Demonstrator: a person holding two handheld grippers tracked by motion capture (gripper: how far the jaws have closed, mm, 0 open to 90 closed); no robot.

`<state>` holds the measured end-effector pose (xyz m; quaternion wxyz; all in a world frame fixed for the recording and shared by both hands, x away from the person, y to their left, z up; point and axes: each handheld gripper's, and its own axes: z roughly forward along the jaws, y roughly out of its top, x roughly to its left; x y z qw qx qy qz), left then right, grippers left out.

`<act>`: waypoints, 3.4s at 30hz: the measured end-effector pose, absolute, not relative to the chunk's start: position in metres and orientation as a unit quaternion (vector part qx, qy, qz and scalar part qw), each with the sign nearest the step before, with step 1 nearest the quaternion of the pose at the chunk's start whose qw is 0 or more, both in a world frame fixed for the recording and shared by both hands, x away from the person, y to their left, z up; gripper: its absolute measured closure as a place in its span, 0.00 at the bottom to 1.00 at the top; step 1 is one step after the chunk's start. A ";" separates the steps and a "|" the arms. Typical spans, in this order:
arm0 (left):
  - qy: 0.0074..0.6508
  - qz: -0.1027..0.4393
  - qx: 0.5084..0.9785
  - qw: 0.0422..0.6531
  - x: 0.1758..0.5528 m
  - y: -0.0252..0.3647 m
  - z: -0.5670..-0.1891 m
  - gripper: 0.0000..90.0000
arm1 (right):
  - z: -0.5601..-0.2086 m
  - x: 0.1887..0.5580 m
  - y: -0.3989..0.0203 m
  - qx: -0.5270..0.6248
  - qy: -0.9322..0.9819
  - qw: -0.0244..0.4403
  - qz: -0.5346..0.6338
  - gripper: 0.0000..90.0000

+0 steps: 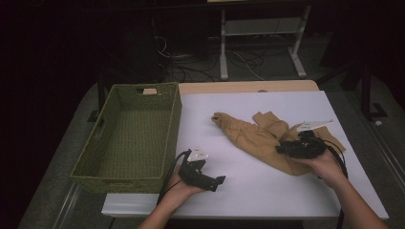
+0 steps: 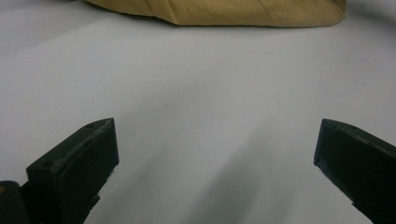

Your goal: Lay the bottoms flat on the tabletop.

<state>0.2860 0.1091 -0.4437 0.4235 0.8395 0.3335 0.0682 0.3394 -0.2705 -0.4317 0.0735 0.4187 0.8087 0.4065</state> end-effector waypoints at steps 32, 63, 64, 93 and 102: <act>0.333 0.070 0.839 0.424 0.287 0.110 -0.443 0.00 | -0.426 0.338 -0.263 0.396 0.813 0.080 0.420 0.95; 0.329 0.070 0.840 0.425 0.286 0.108 -0.442 0.00 | -0.407 0.352 -0.220 0.355 0.816 0.090 0.447 0.96; 0.329 0.070 0.840 0.425 0.286 0.108 -0.442 0.00 | -0.407 0.352 -0.218 0.354 0.816 0.090 0.448 0.96; 0.326 0.066 0.841 0.425 0.287 0.107 -0.442 0.00 | -0.402 0.358 -0.171 0.319 0.836 0.097 0.436 0.96; 0.326 0.064 0.843 0.423 0.287 0.106 -0.443 0.00 | -0.405 0.349 -0.162 0.297 0.849 0.085 0.429 0.96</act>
